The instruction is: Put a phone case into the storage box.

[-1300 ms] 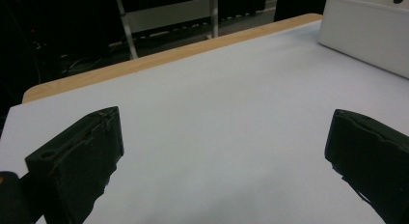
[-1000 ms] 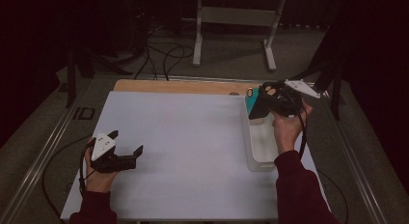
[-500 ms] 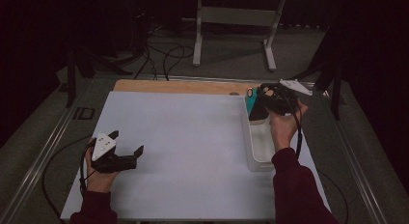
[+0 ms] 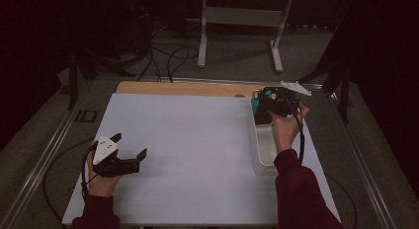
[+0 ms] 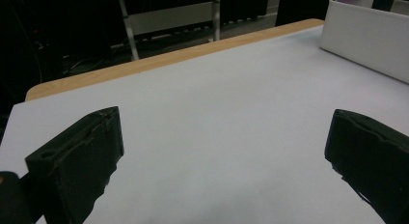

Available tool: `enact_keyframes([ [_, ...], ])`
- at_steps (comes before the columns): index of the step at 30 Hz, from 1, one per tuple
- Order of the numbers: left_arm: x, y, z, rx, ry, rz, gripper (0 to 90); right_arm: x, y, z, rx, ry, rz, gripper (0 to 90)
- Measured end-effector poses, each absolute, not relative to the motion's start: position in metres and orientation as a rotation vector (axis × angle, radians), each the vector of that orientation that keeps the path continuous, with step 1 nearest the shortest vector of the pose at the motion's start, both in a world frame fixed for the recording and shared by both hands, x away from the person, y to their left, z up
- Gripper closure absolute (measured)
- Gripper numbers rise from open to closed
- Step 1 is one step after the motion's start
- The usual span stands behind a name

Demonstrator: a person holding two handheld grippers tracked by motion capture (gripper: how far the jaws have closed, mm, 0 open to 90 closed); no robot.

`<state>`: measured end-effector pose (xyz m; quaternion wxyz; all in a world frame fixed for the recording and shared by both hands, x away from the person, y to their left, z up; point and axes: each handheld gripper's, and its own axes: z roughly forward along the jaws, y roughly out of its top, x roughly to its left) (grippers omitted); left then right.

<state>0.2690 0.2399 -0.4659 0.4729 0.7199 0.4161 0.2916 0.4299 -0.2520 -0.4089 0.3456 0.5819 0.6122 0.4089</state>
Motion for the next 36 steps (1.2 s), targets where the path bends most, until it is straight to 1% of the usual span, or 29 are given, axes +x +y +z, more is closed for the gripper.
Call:
enact_keyframes([
  [22, 0.267, 0.242, -0.464, 1.735, 1.007, 0.71, 0.4, 0.458, -0.239, -0.432, 1.569, 1.674, 0.896, 13.4],
  [36, 0.267, 0.241, -0.463, 1.722, 0.999, 0.69, 0.5, 0.467, -0.243, -0.437, 1.575, 1.703, 0.92, 11.7],
])
